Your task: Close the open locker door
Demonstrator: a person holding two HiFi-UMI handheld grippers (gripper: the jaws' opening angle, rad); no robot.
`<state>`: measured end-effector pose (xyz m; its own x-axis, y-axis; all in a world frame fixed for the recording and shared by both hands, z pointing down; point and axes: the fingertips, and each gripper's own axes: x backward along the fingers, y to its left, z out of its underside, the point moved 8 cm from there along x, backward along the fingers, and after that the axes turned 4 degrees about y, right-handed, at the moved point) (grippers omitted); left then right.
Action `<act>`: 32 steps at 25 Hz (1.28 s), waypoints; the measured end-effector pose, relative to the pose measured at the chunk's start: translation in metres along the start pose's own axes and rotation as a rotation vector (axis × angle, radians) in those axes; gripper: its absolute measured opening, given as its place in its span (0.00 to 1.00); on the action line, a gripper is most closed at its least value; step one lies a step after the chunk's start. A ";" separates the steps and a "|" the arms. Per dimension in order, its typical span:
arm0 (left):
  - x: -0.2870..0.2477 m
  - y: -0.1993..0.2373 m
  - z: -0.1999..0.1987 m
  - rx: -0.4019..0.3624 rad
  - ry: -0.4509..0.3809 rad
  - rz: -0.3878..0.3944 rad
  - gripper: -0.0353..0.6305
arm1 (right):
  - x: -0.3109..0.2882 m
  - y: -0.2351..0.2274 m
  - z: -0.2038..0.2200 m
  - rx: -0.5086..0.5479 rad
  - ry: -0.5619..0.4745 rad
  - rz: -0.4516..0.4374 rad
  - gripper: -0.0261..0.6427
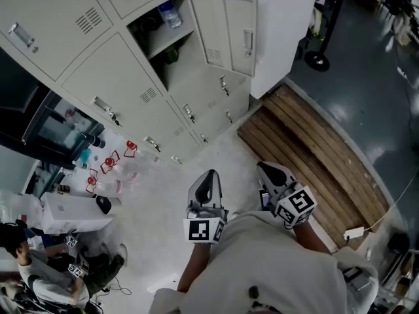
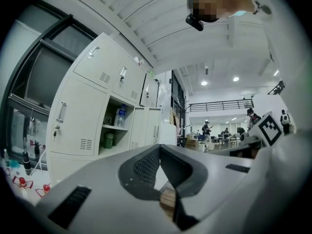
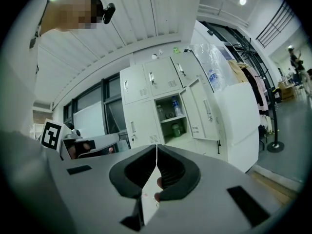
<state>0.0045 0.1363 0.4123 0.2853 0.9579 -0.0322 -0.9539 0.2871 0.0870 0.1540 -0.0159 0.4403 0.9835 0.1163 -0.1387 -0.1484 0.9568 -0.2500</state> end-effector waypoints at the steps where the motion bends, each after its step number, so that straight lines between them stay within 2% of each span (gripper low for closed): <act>1: -0.007 0.001 -0.001 -0.001 0.002 -0.010 0.06 | -0.006 -0.006 -0.003 0.004 0.004 -0.013 0.08; 17: -0.113 -0.002 -0.010 -0.020 0.026 -0.127 0.06 | -0.075 -0.120 -0.040 -0.005 0.026 -0.144 0.08; 32: -0.182 -0.021 -0.016 -0.006 -0.001 -0.252 0.06 | -0.118 -0.203 -0.066 0.025 0.046 -0.262 0.08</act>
<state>-0.0292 -0.0445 0.4005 0.5142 0.8562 -0.0509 -0.8533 0.5166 0.0709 0.0612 -0.2412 0.4442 0.9821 -0.1480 -0.1163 0.1138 0.9590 -0.2594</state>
